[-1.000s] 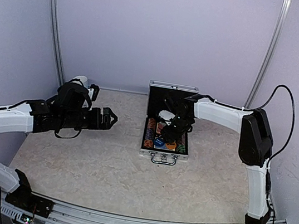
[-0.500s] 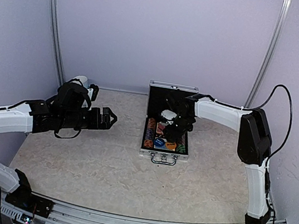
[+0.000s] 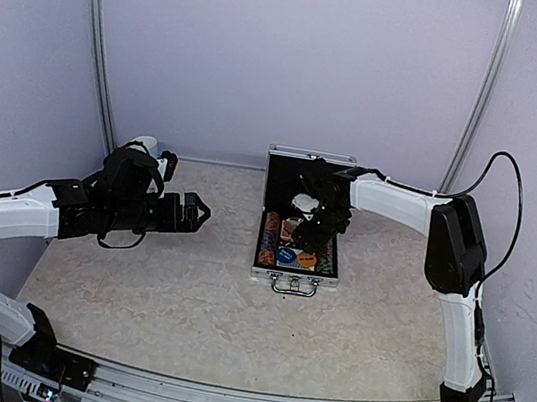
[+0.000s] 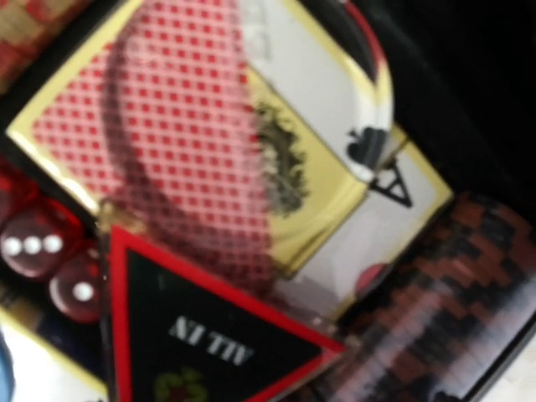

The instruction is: Pack up texas hold em set

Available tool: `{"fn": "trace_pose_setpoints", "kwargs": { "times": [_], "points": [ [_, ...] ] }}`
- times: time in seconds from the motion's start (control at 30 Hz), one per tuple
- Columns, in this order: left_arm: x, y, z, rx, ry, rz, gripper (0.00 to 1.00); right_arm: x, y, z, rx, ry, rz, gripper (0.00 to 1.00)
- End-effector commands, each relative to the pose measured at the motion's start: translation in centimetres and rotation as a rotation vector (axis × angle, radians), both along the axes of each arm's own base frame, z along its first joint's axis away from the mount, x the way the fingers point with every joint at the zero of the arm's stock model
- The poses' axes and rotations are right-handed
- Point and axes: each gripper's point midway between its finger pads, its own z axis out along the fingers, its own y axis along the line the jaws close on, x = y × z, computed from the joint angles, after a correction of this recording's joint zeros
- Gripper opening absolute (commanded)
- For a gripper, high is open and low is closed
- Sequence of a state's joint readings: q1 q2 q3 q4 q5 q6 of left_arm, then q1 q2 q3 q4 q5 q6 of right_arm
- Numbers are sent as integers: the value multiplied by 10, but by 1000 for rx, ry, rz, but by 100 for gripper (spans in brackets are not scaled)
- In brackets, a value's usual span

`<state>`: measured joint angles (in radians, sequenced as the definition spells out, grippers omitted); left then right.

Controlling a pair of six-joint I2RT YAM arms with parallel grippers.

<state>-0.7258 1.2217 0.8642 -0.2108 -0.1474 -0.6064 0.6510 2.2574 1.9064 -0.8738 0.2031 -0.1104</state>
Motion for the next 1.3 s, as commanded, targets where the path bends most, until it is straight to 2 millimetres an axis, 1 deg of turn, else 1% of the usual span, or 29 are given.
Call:
{"fn": "trace_pose_setpoints", "kwargs": {
  "times": [0.0, 0.1, 0.23, 0.4, 0.53, 0.63, 0.77, 1.0, 1.1, 1.2, 1.27],
  "points": [
    [2, 4, 2, -12, -6, 20, 99, 15, -12, 4, -37, -54, -60, 84],
    [2, 4, 3, -14, -8, 20, 99, 21, -20, 9, -62, -89, -102, 83],
    [2, 4, 3, -15, -9, 19, 99, 27, -25, 14, -58, -112, -136, 83],
    [2, 3, 3, -14, -9, 18, 99, 35, -22, 16, -39, -137, -168, 82],
    [3, 2, 2, -18, -7, 16, 99, 39, -15, 15, -16, -144, -172, 82],
    [3, 2, 1, -16, -6, 14, 99, 42, -17, 16, -15, -159, -210, 82],
    [6, 2, 2, -14, -11, 18, 99, 39, -17, 16, -14, -149, -208, 82],
    [19, -2, 11, -35, -28, 24, 99, 20, -12, 32, 56, -133, -186, 82],
    [25, -6, 18, -47, -43, 20, 99, 16, -16, 38, 64, -147, -206, 82],
    [32, -12, 21, -53, -51, 14, 99, 14, -24, 43, 61, -170, -244, 82],
    [37, -16, 21, -55, -53, 11, 99, 12, -25, 43, 69, -173, -254, 82]
  ]
}}
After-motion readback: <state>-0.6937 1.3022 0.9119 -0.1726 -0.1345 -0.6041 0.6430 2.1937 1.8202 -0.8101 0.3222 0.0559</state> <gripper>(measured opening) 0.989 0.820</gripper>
